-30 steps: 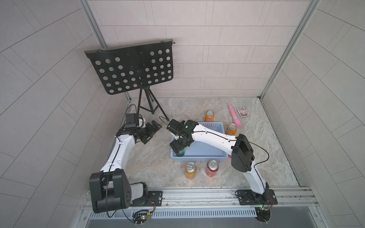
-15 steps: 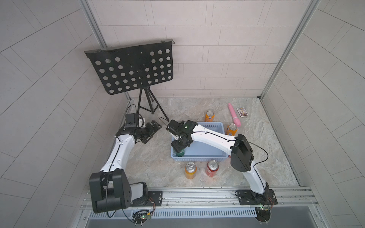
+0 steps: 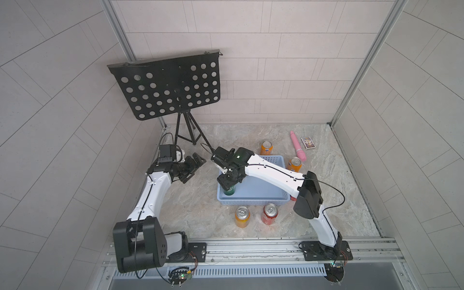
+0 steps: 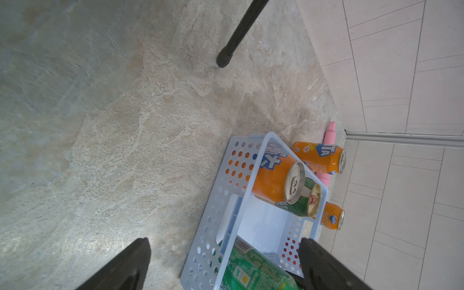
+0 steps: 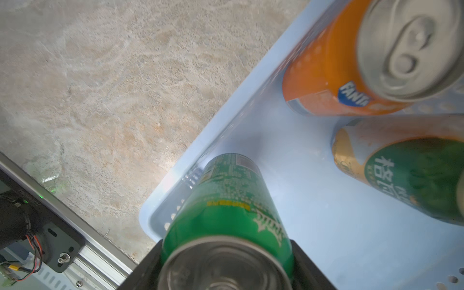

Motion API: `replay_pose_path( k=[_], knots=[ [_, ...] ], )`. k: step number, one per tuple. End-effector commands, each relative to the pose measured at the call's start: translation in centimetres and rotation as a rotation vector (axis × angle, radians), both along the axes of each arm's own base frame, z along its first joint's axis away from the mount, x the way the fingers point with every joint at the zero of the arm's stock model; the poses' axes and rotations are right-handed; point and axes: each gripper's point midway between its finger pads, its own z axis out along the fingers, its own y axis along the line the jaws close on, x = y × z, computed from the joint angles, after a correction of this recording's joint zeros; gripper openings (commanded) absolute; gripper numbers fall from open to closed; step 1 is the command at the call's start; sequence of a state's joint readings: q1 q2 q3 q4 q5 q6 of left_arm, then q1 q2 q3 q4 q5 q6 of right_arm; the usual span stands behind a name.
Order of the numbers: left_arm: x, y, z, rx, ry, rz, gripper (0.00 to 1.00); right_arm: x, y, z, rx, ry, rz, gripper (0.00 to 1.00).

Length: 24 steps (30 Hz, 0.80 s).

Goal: Take out the drinks from the basket
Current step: Pick up the drink from the basket, then place the drink at the center of the board.

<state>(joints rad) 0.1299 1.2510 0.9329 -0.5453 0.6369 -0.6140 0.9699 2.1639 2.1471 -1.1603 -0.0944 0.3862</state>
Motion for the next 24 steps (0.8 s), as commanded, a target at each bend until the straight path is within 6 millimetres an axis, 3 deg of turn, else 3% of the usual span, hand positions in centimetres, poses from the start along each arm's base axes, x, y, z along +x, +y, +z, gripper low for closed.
replay_pose_path(
  k=[1,12,18,24],
  knots=[
    [-0.5,-0.7,2.8,-0.015,-0.058,-0.02,1.0,0.0,-1.2,5.2,0.056,-0.076,-0.004,0.16],
    [-1.4,-0.4,7.0,0.009,-0.143,0.023,1.0,0.7,-2.1,10.4,0.115,-0.147,-0.011,0.16],
    [-0.7,0.3,9.9,0.039,-0.229,0.071,1.0,0.9,-2.0,13.0,0.164,-0.172,-0.014,0.15],
    [-0.1,0.3,11.2,0.028,-0.253,0.071,1.0,1.6,-1.4,15.7,0.235,-0.207,-0.015,0.16]
  ],
)
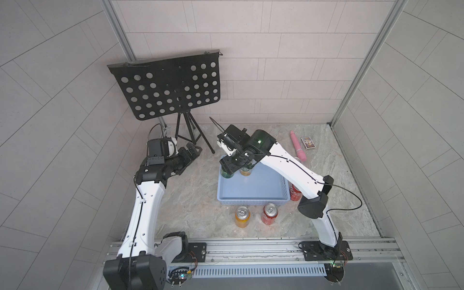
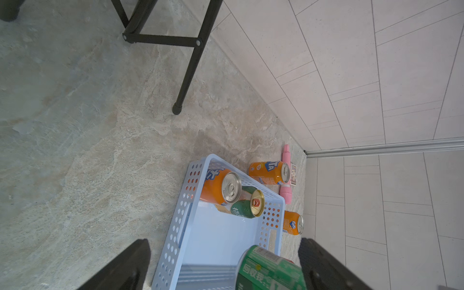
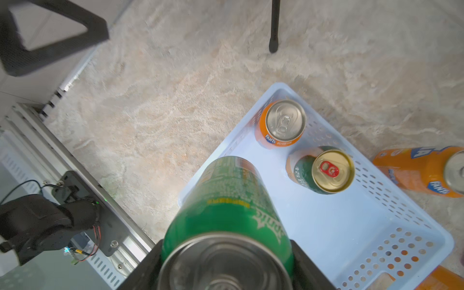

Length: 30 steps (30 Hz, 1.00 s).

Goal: Take out the drinks from the basket
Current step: Place the drink at the center of the board.

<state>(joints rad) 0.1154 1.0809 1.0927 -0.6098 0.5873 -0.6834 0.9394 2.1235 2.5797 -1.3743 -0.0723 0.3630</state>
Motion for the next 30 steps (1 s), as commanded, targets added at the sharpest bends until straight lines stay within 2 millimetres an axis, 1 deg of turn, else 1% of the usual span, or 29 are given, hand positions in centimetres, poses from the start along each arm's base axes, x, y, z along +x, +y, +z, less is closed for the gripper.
replay_pose_path(
  k=[1,5,8,12,15,19,21,24,27,30],
  knots=[
    [0.4,0.1,1.0,0.006,-0.025,0.008,1.0,0.5,0.2,2.1,0.057,-0.036,0.002,0.15],
    [0.6,0.3,0.6,0.018,-0.02,0.016,1.0,0.8,1.0,3.0,0.111,-0.051,0.014,0.15],
    [0.7,0.5,0.5,0.028,-0.023,0.019,1.0,1.0,2.1,3.5,0.155,-0.06,0.03,0.14],
    [0.9,1.5,0.7,0.073,-0.039,0.06,1.0,1.6,3.6,3.3,0.201,-0.06,0.041,0.14],
    [1.1,2.4,0.5,0.111,-0.038,0.095,1.0,1.8,5.1,1.9,0.211,-0.04,0.063,0.14],
    [1.2,3.5,-0.8,0.134,-0.011,0.128,1.0,2.5,6.9,-0.7,0.188,-0.026,0.065,0.13],
    [1.3,4.0,-1.3,0.142,-0.005,0.14,1.0,2.9,7.4,-1.9,0.172,-0.029,0.056,0.13],
    [1.2,4.8,-2.4,0.149,0.029,0.152,1.0,3.7,7.6,-3.5,0.132,-0.044,0.024,0.13],
    [1.2,5.4,-3.4,0.127,0.056,0.158,1.0,3.7,8.3,-5.0,0.117,-0.038,0.027,0.12],
    [1.2,5.8,-4.0,0.124,0.065,0.166,1.0,3.5,9.3,-5.8,0.119,-0.039,0.04,0.13]
  ],
)
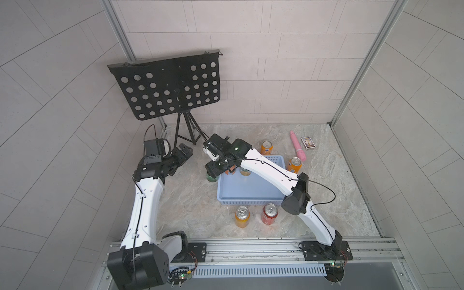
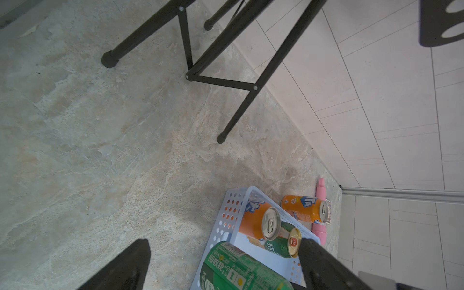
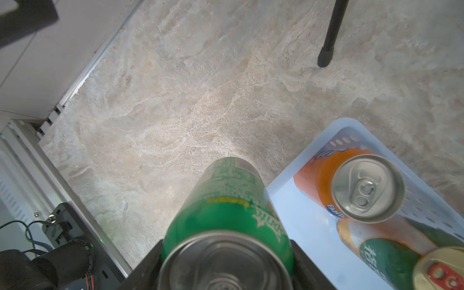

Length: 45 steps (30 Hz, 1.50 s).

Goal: Take out the drinks from the basket
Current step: Place the drink at the center of the board.

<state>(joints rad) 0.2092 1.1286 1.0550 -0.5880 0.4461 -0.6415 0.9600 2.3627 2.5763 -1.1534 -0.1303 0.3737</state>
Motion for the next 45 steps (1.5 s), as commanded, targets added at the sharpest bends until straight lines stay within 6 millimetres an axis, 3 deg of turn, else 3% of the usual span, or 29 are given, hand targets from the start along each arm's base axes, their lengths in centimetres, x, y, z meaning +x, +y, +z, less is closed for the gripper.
replay_pose_path(
  k=[1,15,29,38,45],
  knots=[
    [0.0,0.4,-0.9,0.01,0.004,-0.007,1.0,0.6,2.0,3.2,0.106,-0.093,-0.003,0.13],
    [0.3,0.5,-3.1,0.004,0.053,-0.03,1.0,0.6,2.8,-2.8,0.005,-0.038,0.001,0.13],
    [0.6,-0.5,-3.6,-0.046,0.06,-0.098,1.0,-0.5,2.9,-6.1,-0.103,-0.046,0.016,0.13],
    [0.7,-0.6,-3.6,-0.06,0.054,-0.094,1.0,-1.6,3.1,-7.7,-0.131,-0.018,0.046,0.24],
    [0.6,-0.6,-3.8,-0.077,0.056,-0.096,1.0,-2.0,2.8,-8.7,-0.16,-0.01,0.056,0.43]
  ],
)
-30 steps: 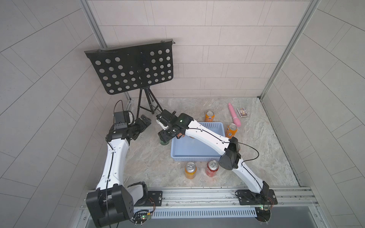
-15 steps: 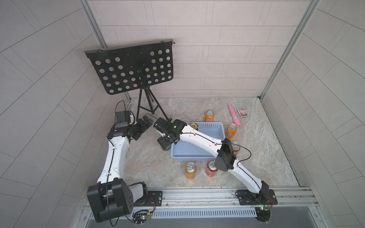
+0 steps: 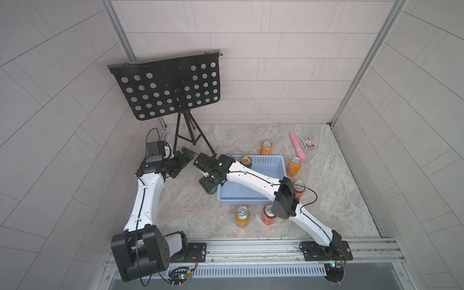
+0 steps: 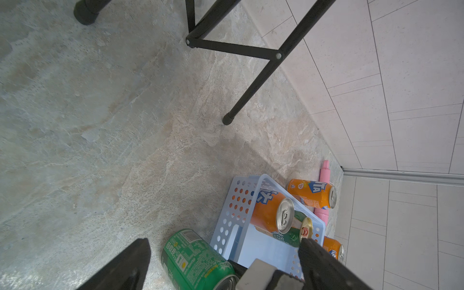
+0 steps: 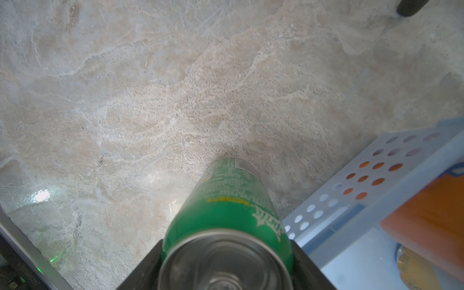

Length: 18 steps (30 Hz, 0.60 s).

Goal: Take out the drinks from the basket
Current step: Place the drink at the center of the board.

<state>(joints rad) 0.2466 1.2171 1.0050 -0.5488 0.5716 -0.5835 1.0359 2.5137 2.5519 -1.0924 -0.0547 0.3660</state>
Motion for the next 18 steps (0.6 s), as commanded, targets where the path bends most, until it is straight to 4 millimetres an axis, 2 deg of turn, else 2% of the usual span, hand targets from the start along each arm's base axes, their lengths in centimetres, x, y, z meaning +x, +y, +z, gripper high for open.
replay_pose_path(
  k=[1,4,9,13,18],
  knots=[
    [0.0,0.0,-0.3,-0.011,-0.006,-0.008,1.0,-0.4,-0.2,0.0,-0.023,-0.014,0.011,0.46],
    [0.0,0.1,-0.2,-0.014,-0.013,-0.005,1.0,-0.4,-0.3,0.6,-0.016,-0.021,0.007,0.62],
    [-0.1,0.5,-0.2,-0.013,-0.014,0.009,1.0,-0.1,-0.3,3.0,0.021,-0.058,0.001,0.8],
    [0.2,0.9,-0.1,-0.048,-0.011,0.03,1.0,0.2,-0.2,4.8,0.06,-0.08,-0.005,0.86],
    [1.1,0.6,0.5,-0.095,-0.024,0.011,1.0,1.1,-1.2,8.4,0.109,-0.131,-0.041,0.86]
  ],
)
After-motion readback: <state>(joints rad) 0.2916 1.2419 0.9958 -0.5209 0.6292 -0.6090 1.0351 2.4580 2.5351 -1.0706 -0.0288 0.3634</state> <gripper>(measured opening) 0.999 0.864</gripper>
